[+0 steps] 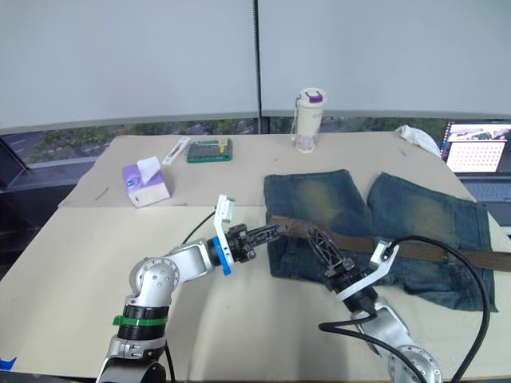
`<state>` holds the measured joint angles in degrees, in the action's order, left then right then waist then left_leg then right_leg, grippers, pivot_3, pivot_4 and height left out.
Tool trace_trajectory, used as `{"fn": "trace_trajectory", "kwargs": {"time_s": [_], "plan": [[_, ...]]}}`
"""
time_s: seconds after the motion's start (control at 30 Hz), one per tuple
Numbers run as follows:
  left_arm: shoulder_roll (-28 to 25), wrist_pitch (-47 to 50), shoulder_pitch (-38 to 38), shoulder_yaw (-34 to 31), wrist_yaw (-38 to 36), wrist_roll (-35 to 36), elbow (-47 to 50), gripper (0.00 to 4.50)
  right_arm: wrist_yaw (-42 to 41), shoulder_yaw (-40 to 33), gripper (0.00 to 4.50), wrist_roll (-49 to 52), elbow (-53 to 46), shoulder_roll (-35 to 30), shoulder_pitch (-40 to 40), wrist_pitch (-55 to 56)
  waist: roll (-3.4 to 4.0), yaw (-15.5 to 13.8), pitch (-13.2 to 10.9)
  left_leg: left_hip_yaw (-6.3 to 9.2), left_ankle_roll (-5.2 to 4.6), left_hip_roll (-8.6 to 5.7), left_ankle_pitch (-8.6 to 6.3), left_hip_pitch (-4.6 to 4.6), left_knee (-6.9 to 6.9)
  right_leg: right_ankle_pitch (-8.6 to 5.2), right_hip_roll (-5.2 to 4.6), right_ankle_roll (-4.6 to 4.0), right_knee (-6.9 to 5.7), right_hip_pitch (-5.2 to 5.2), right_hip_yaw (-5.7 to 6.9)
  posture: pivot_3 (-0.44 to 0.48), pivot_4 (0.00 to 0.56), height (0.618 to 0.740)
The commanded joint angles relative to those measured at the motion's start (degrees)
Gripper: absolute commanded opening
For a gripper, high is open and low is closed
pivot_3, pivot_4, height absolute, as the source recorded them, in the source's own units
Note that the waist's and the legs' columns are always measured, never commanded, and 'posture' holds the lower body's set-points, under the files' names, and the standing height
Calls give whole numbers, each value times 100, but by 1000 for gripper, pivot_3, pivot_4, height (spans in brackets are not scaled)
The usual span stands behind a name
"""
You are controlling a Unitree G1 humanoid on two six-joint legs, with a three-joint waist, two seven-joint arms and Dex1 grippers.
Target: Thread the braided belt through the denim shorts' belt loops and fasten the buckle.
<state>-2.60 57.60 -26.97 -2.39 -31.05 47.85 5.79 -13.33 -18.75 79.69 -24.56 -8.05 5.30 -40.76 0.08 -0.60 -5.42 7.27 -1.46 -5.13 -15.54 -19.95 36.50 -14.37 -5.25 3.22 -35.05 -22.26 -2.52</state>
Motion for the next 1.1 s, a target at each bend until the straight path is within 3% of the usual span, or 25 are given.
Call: {"fn": "trace_trajectory", "kwargs": {"time_s": [0.03, 0.2, 0.23, 0.37, 0.43, 0.53, 0.63, 0.83, 1.1], "plan": [[-50, -50, 5, 86, -58, 33, 113, 0, 8, 41, 1933, 91, -299, -6, -34, 217, 0, 5, 0, 0, 0, 0, 0, 1, -2, 0, 0, 0, 0, 0, 0, 0, 150, 740], [-60, -39, 42, 75, -46, 80, 99, 0, 18, 83, 219, 66, -277, -38, -28, 281, 0, -3, 0, 0, 1, -1, 0, 3, -6, 0, -2, 0, 2, 1, -1, 0, 150, 740], [-81, -112, 49, 103, -39, -1, 93, 384, 55, 80, 19, 45, -265, -56, -57, 296, -1, -2, 0, 0, 1, -1, 0, 2, -6, 0, -3, 0, 2, 1, -1, 0, 150, 740], [-215, -466, 34, 206, -27, -382, 15, 1775, 393, 51, 0, -212, -161, -225, -186, 367, -2, -2, -1, 0, 1, -2, 0, 3, -9, 0, -3, 0, 4, 1, -2, 0, 150, 740], [-502, -989, 60, 463, -206, -904, -25, 2476, 604, -17, 0, -345, -70, -318, -232, 404, -1, -1, -1, 0, 4, -1, 2, 6, -14, 0, -2, 0, 3, 0, -2, 0, 150, 740], [-1173, -2159, 109, 1080, -895, -1862, -219, 3473, 955, -182, 0, -345, 222, -374, -234, 440, -1, -2, -1, -2, 14, -2, 8, 15, -32, 0, -1, -1, 4, 0, -4, 0, 150, 740], [-1501, -2927, 46, 1238, -1314, -2281, -519, 4486, 1276, -318, 0, -380, 401, -450, -232, 443, 0, -24, -1, -3, 15, -3, 9, 18, -43, 0, -5, -3, 7, 0, -6, 0, 150, 740], [-1635, -3624, 1, 1329, -1683, -2688, -811, 4486, 1798, -129, 0, -500, 555, -635, -334, 135, -3, -3, -2, -2, 11, 0, 8, 15, -42, 0, -7, -3, 7, -1, -7, 0, 150, 740], [-1557, -3836, 115, 1448, -1729, -3010, -899, 4486, 2066, 366, 0, -1099, 693, -636, -734, -102, -4, 11, -3, -2, 11, 0, 8, 15, -43, 0, -3, -2, 4, -3, -6, 0, 150, 740]]}}
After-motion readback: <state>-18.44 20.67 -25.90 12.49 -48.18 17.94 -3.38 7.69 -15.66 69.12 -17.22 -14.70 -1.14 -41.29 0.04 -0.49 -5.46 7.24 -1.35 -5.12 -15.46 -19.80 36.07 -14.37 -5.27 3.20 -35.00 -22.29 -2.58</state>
